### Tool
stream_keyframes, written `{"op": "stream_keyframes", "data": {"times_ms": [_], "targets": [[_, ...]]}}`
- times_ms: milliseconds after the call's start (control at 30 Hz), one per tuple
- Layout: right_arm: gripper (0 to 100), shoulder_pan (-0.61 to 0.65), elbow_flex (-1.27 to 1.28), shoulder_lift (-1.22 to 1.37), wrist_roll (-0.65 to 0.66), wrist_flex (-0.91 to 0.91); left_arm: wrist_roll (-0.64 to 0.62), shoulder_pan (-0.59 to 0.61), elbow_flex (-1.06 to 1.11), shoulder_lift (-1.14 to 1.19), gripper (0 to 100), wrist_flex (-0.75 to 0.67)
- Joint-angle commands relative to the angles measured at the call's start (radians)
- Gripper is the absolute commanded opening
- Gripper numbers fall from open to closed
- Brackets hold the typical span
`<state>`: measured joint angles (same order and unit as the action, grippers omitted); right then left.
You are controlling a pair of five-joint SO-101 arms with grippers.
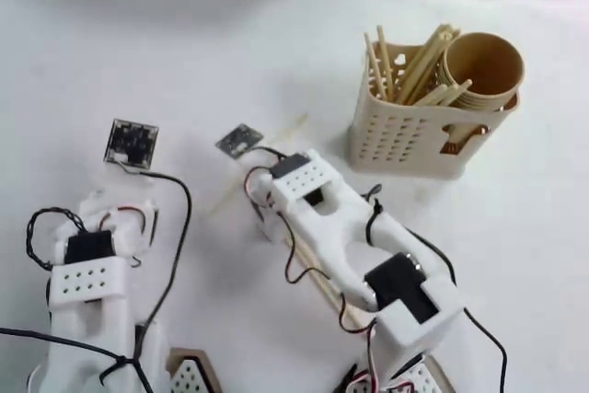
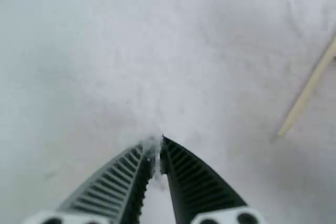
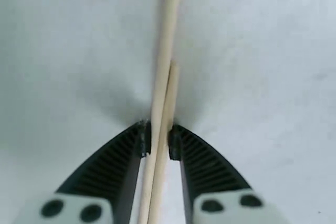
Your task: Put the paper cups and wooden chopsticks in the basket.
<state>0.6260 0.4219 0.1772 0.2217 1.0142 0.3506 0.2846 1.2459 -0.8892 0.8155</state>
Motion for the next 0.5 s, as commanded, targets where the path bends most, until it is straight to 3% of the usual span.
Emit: {"op": "stream_keyframes", "data": {"times_ms": [0,300,467], "targets": [[1.9,-0.042,-0.092,-0.108,0.005,-0.007,-0.003,0.004,-0.009,-0.022,4,-0.026],[1.9,-0.059,-0.087,-0.351,0.005,0.082,-0.003,0.004,-0.006,-0.019,4,-0.038],[2.9,-0.051,-0.069,-0.348,-0.003,0.159,-0.003,0.004,-0.006,-0.019,4,-0.038]]}}
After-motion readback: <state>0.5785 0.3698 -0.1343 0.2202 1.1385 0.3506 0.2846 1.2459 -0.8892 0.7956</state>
